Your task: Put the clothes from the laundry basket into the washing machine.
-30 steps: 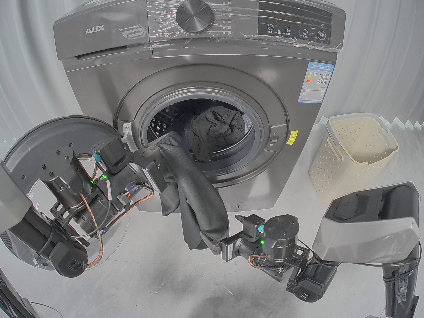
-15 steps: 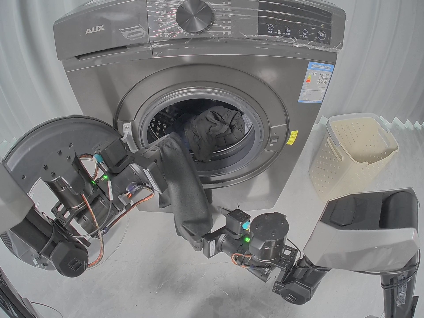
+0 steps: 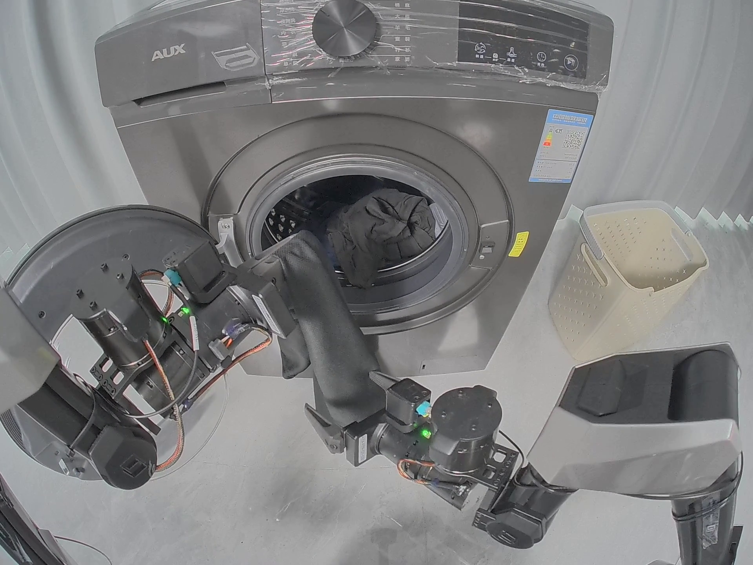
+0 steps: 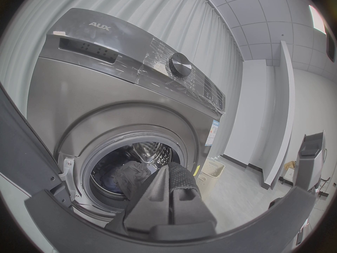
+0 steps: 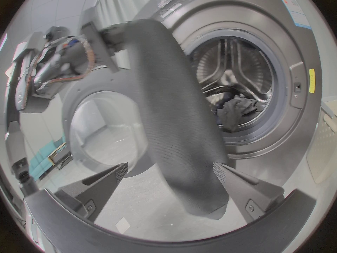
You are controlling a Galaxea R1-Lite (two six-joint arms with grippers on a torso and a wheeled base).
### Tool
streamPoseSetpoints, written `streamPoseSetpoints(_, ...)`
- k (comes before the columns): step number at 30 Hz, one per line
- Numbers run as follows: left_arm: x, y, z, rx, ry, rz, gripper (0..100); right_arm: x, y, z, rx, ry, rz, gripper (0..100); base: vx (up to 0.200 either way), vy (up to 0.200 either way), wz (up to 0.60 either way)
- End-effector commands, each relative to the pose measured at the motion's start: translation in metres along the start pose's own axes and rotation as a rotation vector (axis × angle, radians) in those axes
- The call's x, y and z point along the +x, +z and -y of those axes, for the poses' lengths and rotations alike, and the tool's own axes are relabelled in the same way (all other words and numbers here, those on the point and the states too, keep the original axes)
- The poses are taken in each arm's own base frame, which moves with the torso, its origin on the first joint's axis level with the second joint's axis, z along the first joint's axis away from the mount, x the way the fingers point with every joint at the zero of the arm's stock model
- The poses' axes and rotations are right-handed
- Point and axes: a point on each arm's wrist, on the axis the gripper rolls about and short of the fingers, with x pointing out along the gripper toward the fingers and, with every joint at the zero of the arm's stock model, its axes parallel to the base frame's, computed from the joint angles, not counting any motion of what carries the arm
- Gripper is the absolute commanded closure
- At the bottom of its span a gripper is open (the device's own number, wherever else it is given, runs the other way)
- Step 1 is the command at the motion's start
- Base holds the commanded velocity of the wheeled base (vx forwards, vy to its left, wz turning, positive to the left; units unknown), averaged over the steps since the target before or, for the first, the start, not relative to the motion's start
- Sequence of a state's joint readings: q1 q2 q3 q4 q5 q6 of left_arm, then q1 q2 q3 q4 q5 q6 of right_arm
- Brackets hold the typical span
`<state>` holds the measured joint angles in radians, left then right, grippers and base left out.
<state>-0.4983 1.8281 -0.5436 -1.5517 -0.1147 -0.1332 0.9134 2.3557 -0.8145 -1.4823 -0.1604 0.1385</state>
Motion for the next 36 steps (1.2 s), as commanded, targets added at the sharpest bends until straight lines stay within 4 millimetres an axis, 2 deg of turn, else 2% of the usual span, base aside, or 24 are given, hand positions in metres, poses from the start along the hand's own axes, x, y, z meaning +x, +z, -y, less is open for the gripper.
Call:
streamPoseSetpoints(1,-0.001,0.003,0.001,0.000,-0.003,0.010,100,0.026,-0.019,0.031,0.002,-0.076,0.007,0,0.000,0.000,0.00)
streamPoseSetpoints(5,-0.001,0.003,0.001,0.001,-0.002,0.010,100,0.037,-0.020,0.043,0.006,-0.103,0.034,0,0.000,0.000,0.00)
streamPoseSetpoints(9,-0.001,0.003,0.001,0.001,-0.002,0.010,100,0.037,-0.016,0.043,0.017,-0.104,0.050,0,0.000,0.000,0.00)
streamPoseSetpoints(10,0.000,0.003,0.000,0.000,-0.001,0.010,100,0.037,-0.013,0.042,0.020,-0.102,0.057,100,0.000,0.000,0.00)
streamPoseSetpoints(13,0.000,0.002,0.000,-0.001,0.000,0.007,100,0.034,-0.008,0.040,0.023,-0.099,0.063,100,0.000,0.000,0.00)
streamPoseSetpoints(19,-0.001,-0.001,-0.008,0.006,0.024,-0.004,100,0.016,0.015,0.032,0.025,-0.098,0.080,100,0.000,0.000,0.00)
streamPoseSetpoints(22,-0.001,-0.003,-0.016,0.007,0.046,-0.013,100,-0.007,0.038,0.034,0.028,-0.104,0.092,100,0.000,0.000,0.00)
streamPoseSetpoints(24,-0.001,-0.004,-0.016,0.006,0.047,-0.014,100,-0.016,0.042,0.037,0.026,-0.113,0.084,100,0.000,0.000,0.00)
streamPoseSetpoints(26,-0.003,-0.003,-0.018,0.008,0.052,-0.014,100,-0.038,0.052,0.042,0.018,-0.130,0.067,100,0.000,0.000,0.00)
streamPoseSetpoints(28,-0.004,-0.001,-0.020,0.010,0.056,-0.010,100,-0.049,0.063,0.047,0.020,-0.137,0.084,100,0.000,0.000,0.00)
streamPoseSetpoints(32,-0.008,0.001,-0.021,0.016,0.062,-0.011,100,-0.064,0.086,0.052,0.031,-0.147,0.141,100,0.000,0.000,0.00)
streamPoseSetpoints(36,-0.021,0.010,-0.018,0.015,0.056,-0.002,100,-0.081,0.106,0.054,0.036,-0.149,0.197,100,0.000,0.000,0.00)
